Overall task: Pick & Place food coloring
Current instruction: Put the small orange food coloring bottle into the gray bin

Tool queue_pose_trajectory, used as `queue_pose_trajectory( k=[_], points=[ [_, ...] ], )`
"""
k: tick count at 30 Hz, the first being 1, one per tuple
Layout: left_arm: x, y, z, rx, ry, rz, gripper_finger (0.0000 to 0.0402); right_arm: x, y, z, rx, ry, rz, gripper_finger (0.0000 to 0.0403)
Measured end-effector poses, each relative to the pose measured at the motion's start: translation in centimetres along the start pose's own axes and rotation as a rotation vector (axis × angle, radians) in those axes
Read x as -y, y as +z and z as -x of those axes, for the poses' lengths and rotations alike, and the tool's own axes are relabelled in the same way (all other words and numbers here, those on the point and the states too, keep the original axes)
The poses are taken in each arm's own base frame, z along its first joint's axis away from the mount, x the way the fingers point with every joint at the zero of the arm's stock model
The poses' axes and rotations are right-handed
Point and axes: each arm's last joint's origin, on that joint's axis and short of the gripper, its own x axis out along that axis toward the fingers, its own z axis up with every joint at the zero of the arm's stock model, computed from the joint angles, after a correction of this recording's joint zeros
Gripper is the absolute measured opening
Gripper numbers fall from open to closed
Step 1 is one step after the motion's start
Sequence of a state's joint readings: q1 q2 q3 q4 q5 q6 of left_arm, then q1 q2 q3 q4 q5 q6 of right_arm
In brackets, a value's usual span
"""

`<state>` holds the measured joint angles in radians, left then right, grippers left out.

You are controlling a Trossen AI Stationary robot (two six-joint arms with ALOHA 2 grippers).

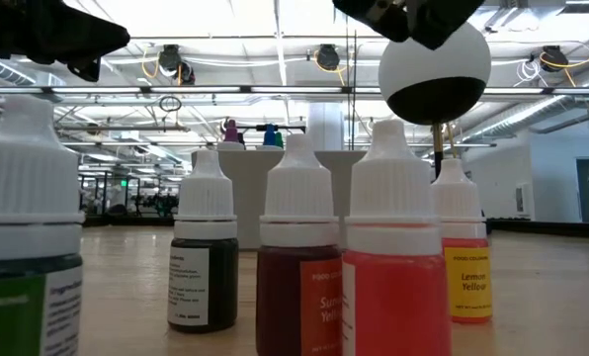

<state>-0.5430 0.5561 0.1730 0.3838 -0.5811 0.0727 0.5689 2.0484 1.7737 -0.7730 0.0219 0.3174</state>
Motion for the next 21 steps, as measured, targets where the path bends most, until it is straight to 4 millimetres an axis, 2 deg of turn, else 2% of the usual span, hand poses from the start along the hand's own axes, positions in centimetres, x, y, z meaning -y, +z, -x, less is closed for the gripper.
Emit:
queue_pose_trajectory(
  k=[4, 9, 14, 17, 21],
  points=[
    [0.0, -0.1, 0.0, -0.005, -0.004, 0.001, 0.0042, -0.2, 0.1, 0.0, 0.013, 0.005, 0.010, 0.0024],
    [0.0, -0.1, 0.0, -0.013, -0.005, -0.004, 0.0042, -0.5, 0.4, 0.0, 0.049, 0.019, 0.008, 0.0090],
    [0.0, -0.1, 0.0, -0.013, -0.006, -0.005, 0.0042, -0.4, 0.2, -0.5, 0.025, 0.012, -0.073, 0.0150],
    [0.0, -0.2, 0.0, -0.014, -0.006, -0.005, 0.0042, -0.3, 0.1, -0.8, 0.010, 0.006, -0.114, 0.0167],
    [0.0, -0.2, 0.0, -0.014, -0.006, -0.005, 0.0042, -0.3, -0.2, -1.8, -0.022, -0.007, -0.152, 0.0170]
  ],
)
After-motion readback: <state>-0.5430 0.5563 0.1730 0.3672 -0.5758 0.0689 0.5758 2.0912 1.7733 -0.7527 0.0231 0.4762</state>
